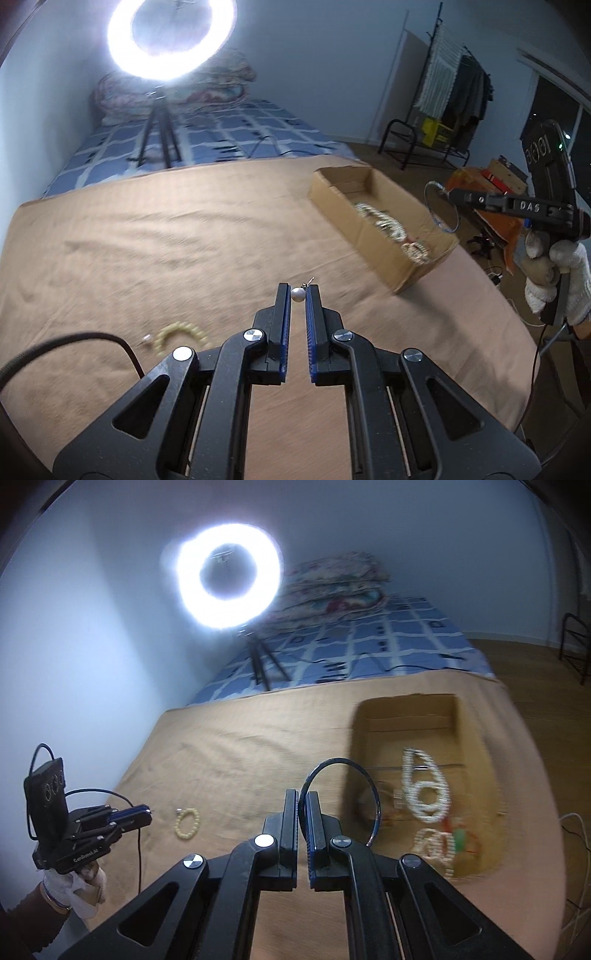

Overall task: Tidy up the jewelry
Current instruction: 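Carry the earring in the left tool and bangle in the right tool over the box, then open the right tool to drop the bangle while the left tool releases the earring into the box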

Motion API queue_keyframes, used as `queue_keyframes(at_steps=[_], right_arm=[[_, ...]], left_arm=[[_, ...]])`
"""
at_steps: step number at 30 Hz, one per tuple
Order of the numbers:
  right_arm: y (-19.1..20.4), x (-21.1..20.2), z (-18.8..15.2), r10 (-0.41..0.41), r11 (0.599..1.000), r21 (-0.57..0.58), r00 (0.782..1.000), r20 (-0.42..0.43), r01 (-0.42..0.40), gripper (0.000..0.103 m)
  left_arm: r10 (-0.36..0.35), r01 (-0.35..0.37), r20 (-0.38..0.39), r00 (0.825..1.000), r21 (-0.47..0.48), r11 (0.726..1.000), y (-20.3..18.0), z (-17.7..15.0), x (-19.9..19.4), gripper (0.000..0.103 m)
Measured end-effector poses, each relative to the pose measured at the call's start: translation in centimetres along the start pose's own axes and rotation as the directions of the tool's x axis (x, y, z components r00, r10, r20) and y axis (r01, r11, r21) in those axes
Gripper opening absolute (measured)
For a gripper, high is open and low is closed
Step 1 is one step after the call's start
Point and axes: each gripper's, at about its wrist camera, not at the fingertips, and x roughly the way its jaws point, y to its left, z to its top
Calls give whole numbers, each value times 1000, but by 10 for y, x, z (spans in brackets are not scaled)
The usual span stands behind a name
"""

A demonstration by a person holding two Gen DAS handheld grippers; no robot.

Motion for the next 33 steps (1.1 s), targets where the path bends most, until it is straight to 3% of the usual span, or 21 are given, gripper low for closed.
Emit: queue_keyframes(at_steps=[12,26,33], right_arm=[[-56,-23,-12,-78,996,44,997,-3,78,1],[-91,3,-18,-101,991,89,995,-27,103,1],[-105,22,-15,-105,988,111,993,-44,110,1]], left_arm=[[-100,100,-7,995,51,994,-77,39,52,6],[-166,173,-84,983,92,981,-142,56,130,6],[-145,159,-134,980,103,982,-155,56,164,6]])
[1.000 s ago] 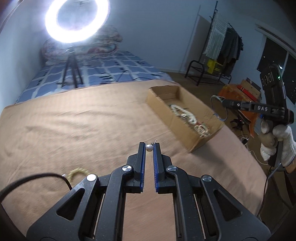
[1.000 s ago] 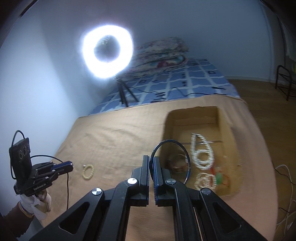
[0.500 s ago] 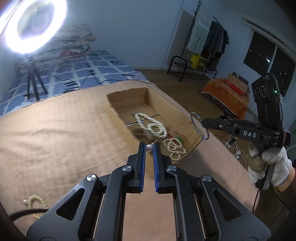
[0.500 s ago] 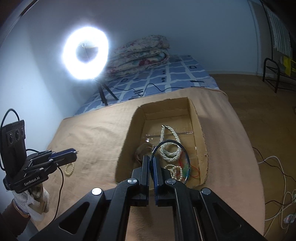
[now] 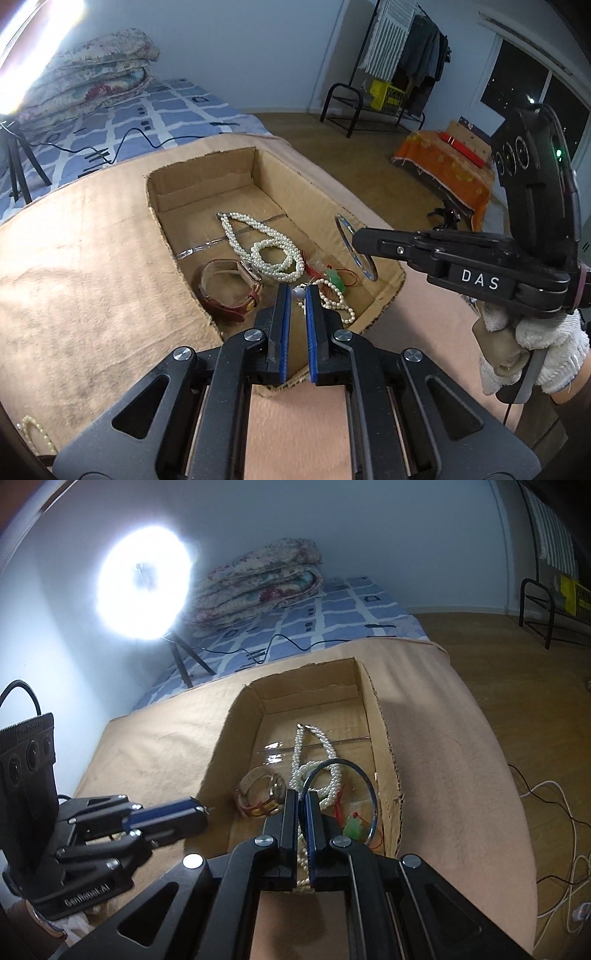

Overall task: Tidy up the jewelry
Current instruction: 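Open the right tool to drop the bangle while the left tool releases the earring into the box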

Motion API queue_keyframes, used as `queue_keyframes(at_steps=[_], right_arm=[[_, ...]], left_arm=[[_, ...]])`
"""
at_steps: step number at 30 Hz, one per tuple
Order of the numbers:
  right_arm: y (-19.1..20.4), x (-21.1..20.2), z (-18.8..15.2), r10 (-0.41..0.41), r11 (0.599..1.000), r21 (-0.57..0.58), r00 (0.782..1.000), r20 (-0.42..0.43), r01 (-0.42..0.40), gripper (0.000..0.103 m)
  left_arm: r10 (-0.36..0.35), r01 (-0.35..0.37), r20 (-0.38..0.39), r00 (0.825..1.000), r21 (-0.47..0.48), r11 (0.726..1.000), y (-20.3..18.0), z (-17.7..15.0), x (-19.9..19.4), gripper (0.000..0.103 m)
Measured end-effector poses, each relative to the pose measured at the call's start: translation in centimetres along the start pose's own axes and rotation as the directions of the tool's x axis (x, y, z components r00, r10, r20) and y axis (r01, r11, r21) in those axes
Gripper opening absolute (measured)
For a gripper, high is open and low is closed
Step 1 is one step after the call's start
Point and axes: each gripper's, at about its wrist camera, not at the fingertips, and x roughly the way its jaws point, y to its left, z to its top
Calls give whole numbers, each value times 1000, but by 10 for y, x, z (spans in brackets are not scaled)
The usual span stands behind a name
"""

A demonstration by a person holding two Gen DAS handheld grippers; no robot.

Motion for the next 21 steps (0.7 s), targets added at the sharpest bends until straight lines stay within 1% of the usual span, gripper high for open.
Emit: queue_keyframes(at_steps=[10,21], right_arm=[[-6,22,1,-10,1000,16,1000,-19,10,1],[-6,27,1,-16,1000,16,999,-28,16,1]], left_arm=[[18,-17,-42,999,25,1000,-12,-2,22,6],[21,-20,-70,997,19,1000,-12,-3,33,6]])
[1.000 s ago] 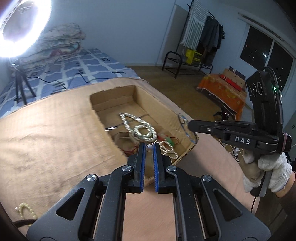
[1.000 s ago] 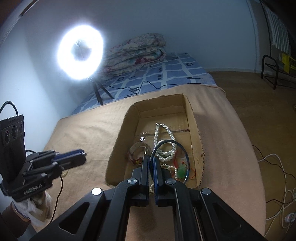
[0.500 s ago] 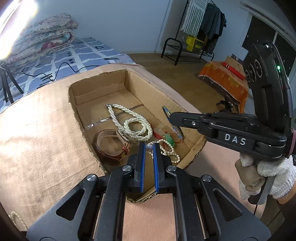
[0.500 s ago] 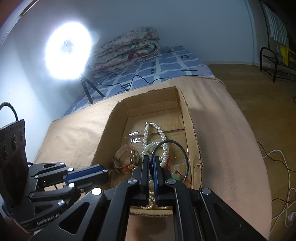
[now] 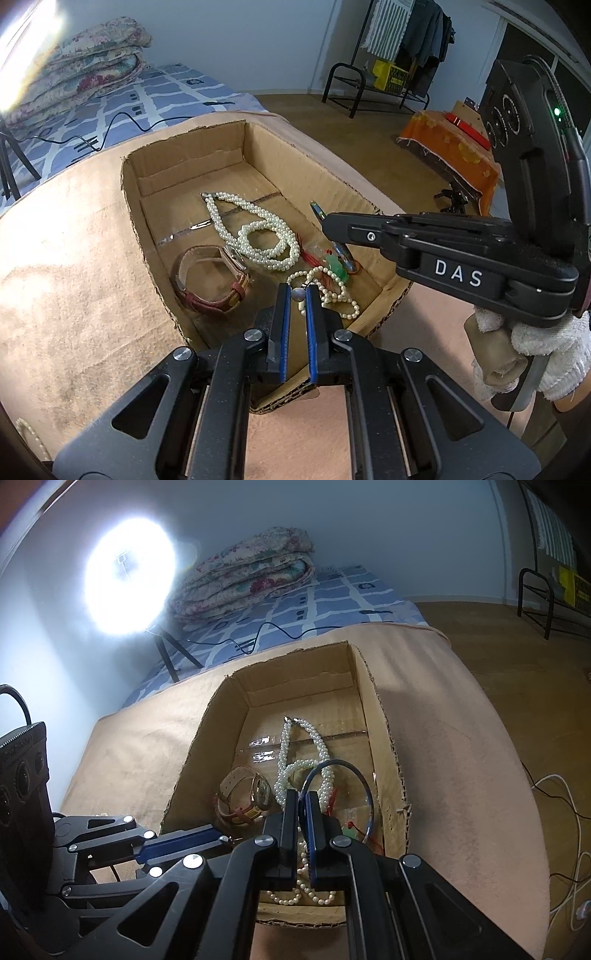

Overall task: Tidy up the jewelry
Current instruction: 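Open the right tool to drop the bangle while the left tool releases the earring into the box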

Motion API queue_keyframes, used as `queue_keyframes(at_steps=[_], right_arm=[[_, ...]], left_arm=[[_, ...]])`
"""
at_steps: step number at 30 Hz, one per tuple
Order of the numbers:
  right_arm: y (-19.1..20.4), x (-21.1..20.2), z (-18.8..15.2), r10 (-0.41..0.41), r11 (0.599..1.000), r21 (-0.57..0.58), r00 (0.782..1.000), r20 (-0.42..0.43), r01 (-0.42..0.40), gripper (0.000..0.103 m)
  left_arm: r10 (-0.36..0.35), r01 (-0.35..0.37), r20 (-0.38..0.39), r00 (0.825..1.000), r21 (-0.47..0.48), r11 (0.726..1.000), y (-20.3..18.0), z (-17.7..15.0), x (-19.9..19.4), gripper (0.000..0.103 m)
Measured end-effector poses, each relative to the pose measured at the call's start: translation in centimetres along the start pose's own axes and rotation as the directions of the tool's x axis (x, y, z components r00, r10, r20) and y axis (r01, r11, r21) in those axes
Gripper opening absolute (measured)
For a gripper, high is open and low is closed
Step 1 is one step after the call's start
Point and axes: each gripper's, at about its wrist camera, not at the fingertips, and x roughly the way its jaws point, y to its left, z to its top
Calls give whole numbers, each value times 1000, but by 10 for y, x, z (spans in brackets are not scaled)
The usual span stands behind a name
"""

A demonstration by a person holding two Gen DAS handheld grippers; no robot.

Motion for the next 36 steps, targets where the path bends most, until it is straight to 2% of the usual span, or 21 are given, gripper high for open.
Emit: queue_keyframes(at_steps=[20,22,26,30,36], right_arm=[[3,6,-1,-3,1000,-9,1000,-15,3,1],[3,7,-1,-2,1000,-10,1000,-15,2,6],[3,6,-1,8,1000,-6,1000,-8,-8,6],[4,2,-1,13,1000,-9,1000,3,-13,21],[7,-12,1,-16,1000,-1,999,37,16,36]], left_arm=[[-5,5,-5,1000,-18,1000,1,0,5,6],[-7,7,-3,1000,-21,1000,2,0,5,6],[-4,4,-6,1000,-22,1000,3,0,5,6],[-8,8,-5,1000,-32,999,6,-1,1,6],[-13,14,6,1000,-34,999,8,-3,-11,6]])
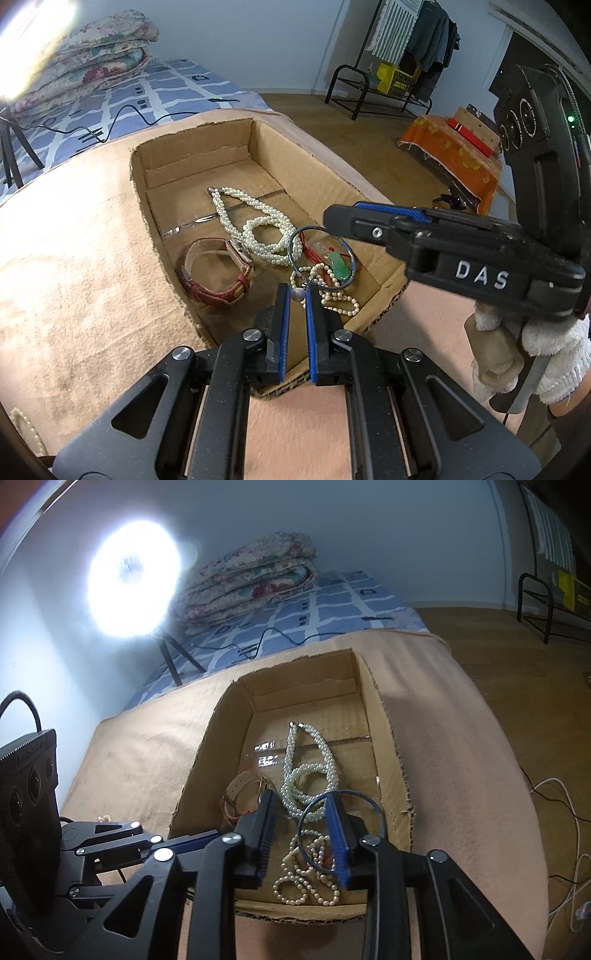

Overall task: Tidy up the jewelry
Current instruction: 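Open the right tool to drop the bangle while the left tool releases the earring into the box, then withdraw both open tools from the box toward the cream bead bracelet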

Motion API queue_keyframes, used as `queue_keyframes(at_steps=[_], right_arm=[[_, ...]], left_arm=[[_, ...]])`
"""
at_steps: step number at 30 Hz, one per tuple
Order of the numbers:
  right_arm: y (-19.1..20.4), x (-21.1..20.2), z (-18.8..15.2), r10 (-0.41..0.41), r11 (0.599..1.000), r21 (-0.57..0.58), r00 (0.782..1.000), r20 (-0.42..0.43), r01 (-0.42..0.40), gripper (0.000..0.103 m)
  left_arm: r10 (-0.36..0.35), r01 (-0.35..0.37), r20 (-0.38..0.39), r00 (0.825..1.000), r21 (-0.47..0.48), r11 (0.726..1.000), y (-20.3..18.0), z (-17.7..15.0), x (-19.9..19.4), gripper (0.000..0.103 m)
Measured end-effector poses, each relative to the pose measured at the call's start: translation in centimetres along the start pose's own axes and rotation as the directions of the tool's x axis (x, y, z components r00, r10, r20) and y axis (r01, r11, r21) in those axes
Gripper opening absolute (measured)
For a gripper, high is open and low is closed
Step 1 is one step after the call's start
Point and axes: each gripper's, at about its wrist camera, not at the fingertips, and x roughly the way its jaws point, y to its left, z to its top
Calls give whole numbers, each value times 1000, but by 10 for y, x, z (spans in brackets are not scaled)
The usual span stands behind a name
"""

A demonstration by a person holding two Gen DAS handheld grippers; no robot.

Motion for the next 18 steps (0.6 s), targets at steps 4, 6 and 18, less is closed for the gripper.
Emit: queue_keyframes(at_steps=[4,6,18], right_arm=[[2,-16,4,-32,999,0,999,41,32,61],[4,-23,5,-33,999,1,998,59,33,64],[37,-60,9,-24,998,-51,992,123,30,77]], left_arm=[[-2,3,10,1000,-7,1000,5,-2,-12,6],[-14,14,17,1000,-14,1000,8,-2,-19,6],[-24,27,131,991,-17,1000,27,-10,-90,36]])
